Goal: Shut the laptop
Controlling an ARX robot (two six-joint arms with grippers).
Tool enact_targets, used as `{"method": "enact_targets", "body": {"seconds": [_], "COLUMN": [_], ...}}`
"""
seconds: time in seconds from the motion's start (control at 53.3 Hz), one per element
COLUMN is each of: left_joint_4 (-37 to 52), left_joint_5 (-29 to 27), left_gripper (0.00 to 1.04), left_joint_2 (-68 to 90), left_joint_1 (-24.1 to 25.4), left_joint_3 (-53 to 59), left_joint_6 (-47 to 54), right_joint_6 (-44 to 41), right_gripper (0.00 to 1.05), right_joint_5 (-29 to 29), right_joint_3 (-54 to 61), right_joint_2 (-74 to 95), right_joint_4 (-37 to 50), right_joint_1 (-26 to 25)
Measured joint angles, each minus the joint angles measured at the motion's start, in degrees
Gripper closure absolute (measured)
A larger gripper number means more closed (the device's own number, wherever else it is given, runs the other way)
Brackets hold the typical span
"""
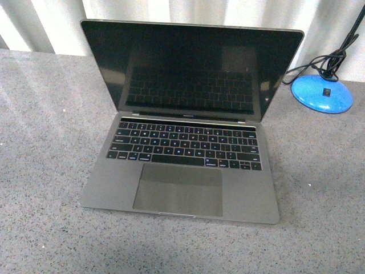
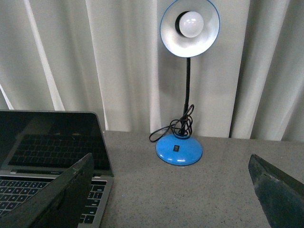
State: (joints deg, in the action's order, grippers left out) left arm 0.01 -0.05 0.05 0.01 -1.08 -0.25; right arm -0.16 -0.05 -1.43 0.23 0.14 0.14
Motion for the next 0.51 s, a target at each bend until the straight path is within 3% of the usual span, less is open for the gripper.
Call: {"method": "enact_targets", "body": {"seconds": [0.507], "left_joint_4": [0.00], "left_joint_5": [0.00], "left_gripper": [0.07], "left_joint_2": [0.00], "left_joint_1": [0.00], "left_joint_3": [0.00], "left_joint_6": [0.00], "right_joint_6": [0.00], "right_gripper": [0.10], "right_joint_5": [0.02], "right_joint_3": [0.00], "right_joint_2": [0.00], "right_joint_4": [0.00], "right_joint_1": [0.00]}}
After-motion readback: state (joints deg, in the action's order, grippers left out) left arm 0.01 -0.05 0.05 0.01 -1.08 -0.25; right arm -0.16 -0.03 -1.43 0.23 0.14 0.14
